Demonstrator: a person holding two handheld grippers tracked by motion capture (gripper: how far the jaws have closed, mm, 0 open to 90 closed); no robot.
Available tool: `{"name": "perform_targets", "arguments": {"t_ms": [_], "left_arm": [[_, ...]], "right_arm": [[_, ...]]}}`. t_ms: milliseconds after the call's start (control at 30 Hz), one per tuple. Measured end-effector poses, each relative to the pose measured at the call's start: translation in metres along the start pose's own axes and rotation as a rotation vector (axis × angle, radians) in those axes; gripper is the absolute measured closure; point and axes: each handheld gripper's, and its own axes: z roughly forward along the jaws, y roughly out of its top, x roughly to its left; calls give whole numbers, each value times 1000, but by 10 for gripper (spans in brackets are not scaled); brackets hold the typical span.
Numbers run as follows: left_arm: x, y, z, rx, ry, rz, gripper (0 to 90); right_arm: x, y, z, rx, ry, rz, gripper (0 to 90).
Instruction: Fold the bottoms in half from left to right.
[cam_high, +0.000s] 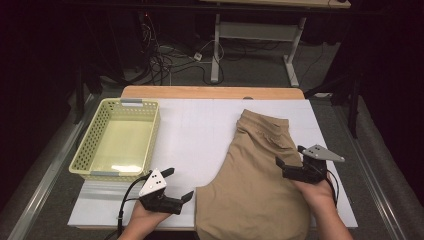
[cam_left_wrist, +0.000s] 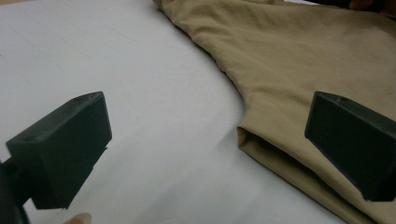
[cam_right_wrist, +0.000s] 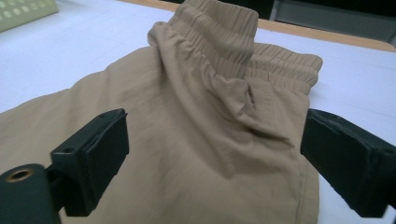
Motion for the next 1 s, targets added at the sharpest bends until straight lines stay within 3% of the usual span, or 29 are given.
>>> {"name": "perform_targets", "arguments": {"t_ms": [467, 667, 833, 1000], "left_arm": [[1, 0, 0, 10, -15, -9, 11], [1, 0, 0, 11, -20, -4, 13], [2, 0, 1, 12, -23, -7, 18], [2, 0, 0, 11, -26, -10, 18]], "right_arm": [[-12, 29, 46, 65, -20, 28, 354], [-16, 35, 66, 131, -30, 46, 509], [-19, 38, 70, 132, -48, 48, 786], [-24, 69, 58, 72, -100, -1, 806]]}}
